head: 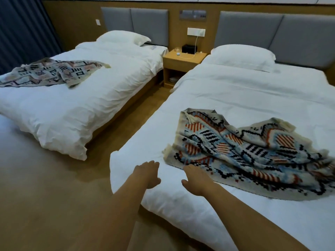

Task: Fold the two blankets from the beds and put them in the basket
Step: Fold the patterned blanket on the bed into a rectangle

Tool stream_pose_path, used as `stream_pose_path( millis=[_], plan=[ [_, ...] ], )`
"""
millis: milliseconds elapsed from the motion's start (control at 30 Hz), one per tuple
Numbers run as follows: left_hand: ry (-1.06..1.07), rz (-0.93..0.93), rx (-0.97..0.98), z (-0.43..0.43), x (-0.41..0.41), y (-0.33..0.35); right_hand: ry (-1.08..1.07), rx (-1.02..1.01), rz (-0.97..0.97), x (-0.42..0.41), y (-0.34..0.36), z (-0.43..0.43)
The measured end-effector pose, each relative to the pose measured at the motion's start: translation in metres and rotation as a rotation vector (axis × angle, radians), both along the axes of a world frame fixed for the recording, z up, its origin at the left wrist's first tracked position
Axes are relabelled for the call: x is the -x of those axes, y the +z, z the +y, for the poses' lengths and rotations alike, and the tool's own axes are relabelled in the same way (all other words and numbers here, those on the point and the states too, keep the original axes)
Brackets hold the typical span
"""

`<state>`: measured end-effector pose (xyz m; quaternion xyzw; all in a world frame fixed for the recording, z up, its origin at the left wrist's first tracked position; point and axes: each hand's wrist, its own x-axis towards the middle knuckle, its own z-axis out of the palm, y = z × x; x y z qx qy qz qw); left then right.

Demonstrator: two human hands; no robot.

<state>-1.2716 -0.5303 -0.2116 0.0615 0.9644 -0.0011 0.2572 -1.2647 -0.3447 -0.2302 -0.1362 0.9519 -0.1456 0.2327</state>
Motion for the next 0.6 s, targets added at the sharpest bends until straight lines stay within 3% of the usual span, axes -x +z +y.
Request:
stream_pose_path(
  millis=[300, 600],
  plan=[
    [-0.351, -0.081, 0.023, -0.044, 0.161, -0.101, -0.364, 0.089, -0.102, 0.097, -0.083, -0.058],
    [-0.665, -0.081, 0.033, -0.050, 0.246, -0.204, -0.610, 0.129, -0.137, 0.140, -0.163, -0.106]
  ],
)
